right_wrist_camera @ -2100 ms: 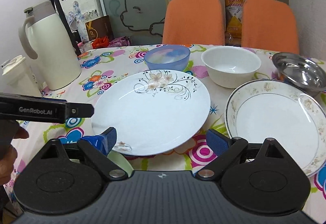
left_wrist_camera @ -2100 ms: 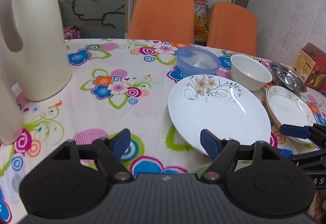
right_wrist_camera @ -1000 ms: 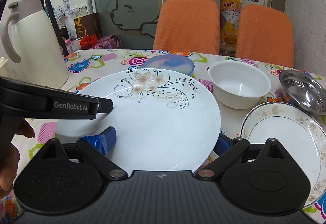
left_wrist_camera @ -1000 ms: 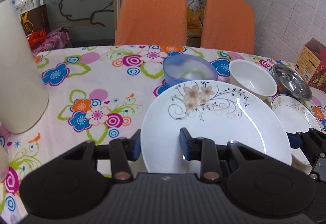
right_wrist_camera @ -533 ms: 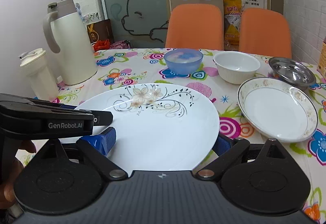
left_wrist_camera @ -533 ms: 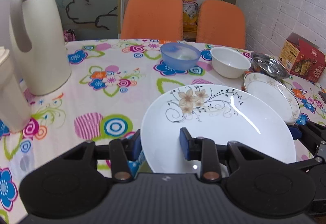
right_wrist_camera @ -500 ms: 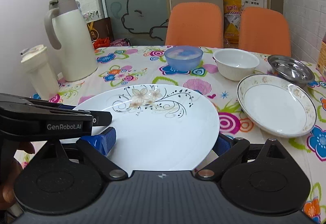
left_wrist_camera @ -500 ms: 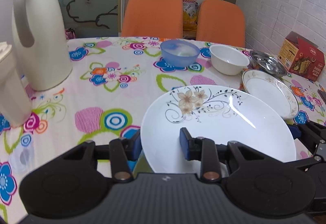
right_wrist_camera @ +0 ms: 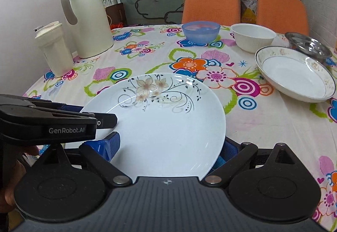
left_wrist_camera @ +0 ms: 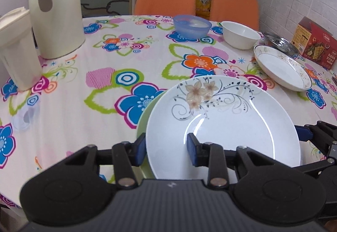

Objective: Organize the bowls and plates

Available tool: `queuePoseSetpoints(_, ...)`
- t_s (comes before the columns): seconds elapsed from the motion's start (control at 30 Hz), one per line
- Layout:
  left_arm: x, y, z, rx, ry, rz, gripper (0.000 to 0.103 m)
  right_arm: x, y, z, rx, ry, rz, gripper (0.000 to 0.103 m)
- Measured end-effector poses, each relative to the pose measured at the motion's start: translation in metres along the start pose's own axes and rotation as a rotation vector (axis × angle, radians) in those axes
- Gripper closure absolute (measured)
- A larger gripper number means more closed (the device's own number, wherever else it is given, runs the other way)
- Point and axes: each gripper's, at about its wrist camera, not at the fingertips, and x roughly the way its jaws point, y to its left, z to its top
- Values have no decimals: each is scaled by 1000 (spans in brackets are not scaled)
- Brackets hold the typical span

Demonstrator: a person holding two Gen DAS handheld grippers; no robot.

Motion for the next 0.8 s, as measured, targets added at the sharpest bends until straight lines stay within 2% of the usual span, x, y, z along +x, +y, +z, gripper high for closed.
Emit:
queuePoseSetpoints(0.03, -3, 0, 0, 3, -15, 3, 62, -2, -2, -1, 9, -8, 6, 20)
queuePoseSetpoints(0.07, -6, 0, 1, 1, -28, -4, 49, -6, -4, -1, 8, -28, 2, 20)
queuePoseSetpoints(0.1, -10, 0, 3, -6, -41, -11, 46, -13, -6, 1, 8, -62, -16, 20)
queuePoseSetpoints(0.2, -19, 2, 10, -16, -82, 9, 44, -31, -21, 9, 32, -140, -55, 20)
queuePoseSetpoints(0.43, -10, -8, 30, -25, -72, -26, 43, -47, -86, 14, 134, -165, -171, 20)
queuePoseSetpoints(0.63, 20, -52, 62, 46, -11, -157, 43, -48, -150, 22, 232, -164, -286, 20)
queuePoseSetpoints(0.8, 48, -94, 85, 137, 3, -149, 42, -46, -180, 25, 259, -160, -312, 20)
